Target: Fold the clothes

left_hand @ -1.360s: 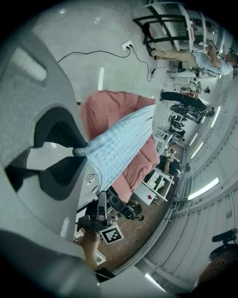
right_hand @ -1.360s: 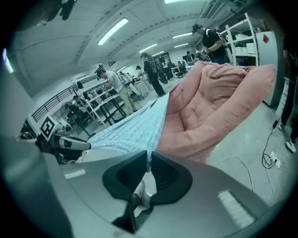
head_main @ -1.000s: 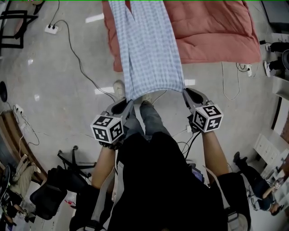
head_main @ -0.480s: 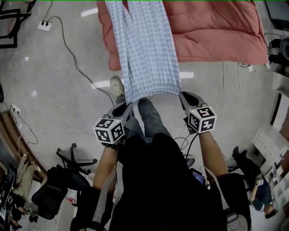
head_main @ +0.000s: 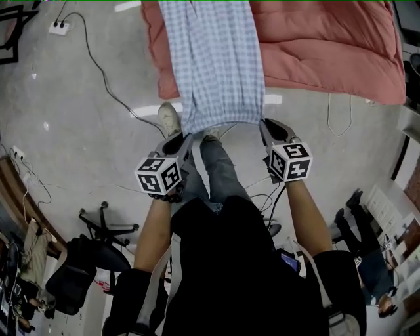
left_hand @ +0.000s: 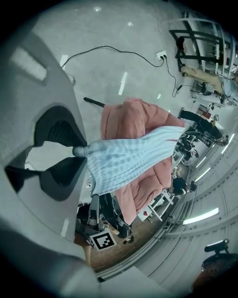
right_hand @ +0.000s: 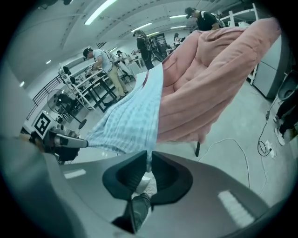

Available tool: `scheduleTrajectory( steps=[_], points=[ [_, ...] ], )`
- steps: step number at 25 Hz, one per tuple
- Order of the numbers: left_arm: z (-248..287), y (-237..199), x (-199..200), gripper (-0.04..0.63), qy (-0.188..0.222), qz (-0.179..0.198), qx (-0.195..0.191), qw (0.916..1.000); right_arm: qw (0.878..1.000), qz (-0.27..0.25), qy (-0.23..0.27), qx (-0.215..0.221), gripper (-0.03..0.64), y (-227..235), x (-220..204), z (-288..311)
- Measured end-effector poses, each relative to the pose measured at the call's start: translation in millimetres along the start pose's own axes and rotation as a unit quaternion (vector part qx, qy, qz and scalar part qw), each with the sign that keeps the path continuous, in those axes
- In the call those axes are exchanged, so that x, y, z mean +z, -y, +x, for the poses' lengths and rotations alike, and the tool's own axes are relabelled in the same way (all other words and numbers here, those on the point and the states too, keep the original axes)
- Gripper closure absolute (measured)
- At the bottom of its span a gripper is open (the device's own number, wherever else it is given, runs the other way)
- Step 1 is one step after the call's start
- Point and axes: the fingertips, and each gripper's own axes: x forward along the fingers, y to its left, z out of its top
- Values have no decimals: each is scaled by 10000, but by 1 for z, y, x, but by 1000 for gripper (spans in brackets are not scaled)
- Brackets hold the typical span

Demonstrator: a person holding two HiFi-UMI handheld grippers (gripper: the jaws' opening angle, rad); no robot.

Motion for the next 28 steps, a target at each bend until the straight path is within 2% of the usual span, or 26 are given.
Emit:
scheduleTrajectory(
  steps=[3,6,8,9,15,22,28],
  points=[
    [7,-6,-3,506,-111,47,-45,9999,9999,-33,-102,-49,561,2,-6,10],
    [6,-9,1,469,-186,132,-70,9997,9996,-57,-261,-11,461,-2,-10,15],
    [2,-10,6,410,-195,162,-95,9996,9995,-57,-301,-29,431,-5,-8,13],
    [0,-11,10,396,-198,190,-104,9996,9996,-47,-280,-50,428,-6,-5,11],
    [-20,-8,53,405,48,327,-245,9992,9999,-50,39,-96,430,-23,37,2],
    [-89,-6,143,417,544,611,-511,9953,9985,-234,453,-216,439,-85,124,-14],
    [-163,-20,211,436,887,930,-533,9903,9963,-321,767,-231,446,-147,185,-20]
  ],
)
